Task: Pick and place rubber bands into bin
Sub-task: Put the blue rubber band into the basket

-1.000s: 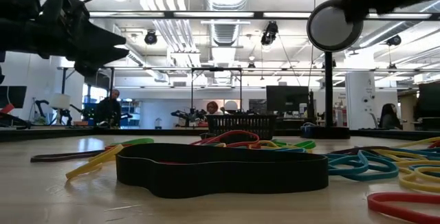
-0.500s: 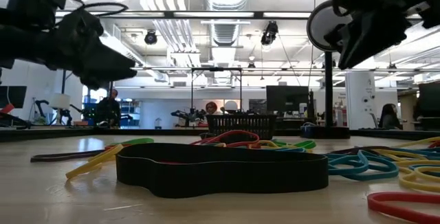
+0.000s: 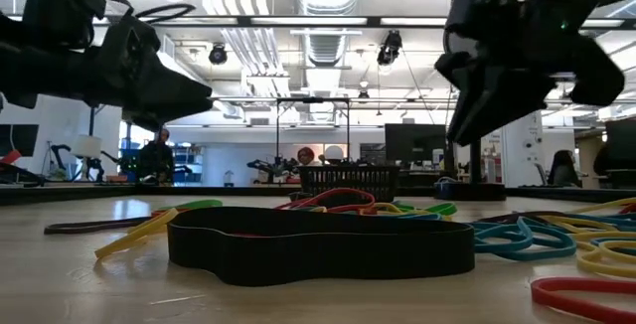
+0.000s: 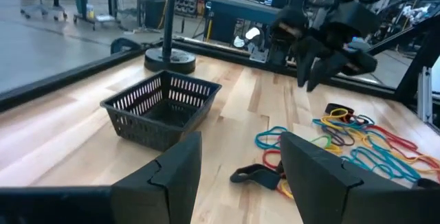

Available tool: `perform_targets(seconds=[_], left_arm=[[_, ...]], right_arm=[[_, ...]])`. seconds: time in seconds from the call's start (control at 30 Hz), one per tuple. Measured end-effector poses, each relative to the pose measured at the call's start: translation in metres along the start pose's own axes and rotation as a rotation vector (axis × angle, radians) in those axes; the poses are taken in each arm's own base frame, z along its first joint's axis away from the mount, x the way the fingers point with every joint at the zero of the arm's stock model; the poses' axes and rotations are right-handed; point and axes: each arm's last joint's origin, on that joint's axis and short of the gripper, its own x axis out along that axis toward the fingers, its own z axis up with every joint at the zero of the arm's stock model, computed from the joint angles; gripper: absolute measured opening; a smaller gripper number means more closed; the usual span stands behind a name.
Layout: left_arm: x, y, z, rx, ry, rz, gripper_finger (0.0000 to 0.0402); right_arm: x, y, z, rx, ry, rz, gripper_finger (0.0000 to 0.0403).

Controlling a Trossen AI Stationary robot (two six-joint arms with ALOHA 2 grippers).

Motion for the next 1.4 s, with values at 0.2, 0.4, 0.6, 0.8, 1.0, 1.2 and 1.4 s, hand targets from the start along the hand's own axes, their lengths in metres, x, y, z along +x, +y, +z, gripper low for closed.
perform_targets(seconds=[0.2,0.4,0.6,0.8,1.0,1.2,1.4], left_arm=[[0.009,-0.003,0.006,0.08,-0.011,-0.003,0.0183],[0.015,-0.006,0.013,0.131,-0.033,-0.005,0.0183],[0.013,-0.007,0.021,0.163,-0.086,-0.01,0.0183],[0.01,-0.007,0.026,0.158,-0.118,-0.013,0.0183],[0.008,-0.007,0.027,0.156,-0.129,-0.012,0.0183],[0.008,-0.007,0.027,0.156,-0.127,-0.012,0.0183],[0.008,-0.007,0.027,0.156,-0.128,-0.012,0.0183]], right_arm=[[0.026,0.008,-0.002,0.007,0.03,0.005,0.0068],[0.042,0.011,-0.003,0.055,0.028,0.001,0.0068],[0.059,0.007,-0.005,0.087,0.032,-0.016,0.0068],[0.072,0.0,-0.01,0.134,0.058,0.012,0.0068],[0.072,-0.004,-0.01,0.174,0.064,0.016,0.0068],[0.076,-0.009,-0.014,0.257,0.099,0.081,0.0062],[0.083,-0.012,-0.019,0.32,0.134,0.141,0.0046]])
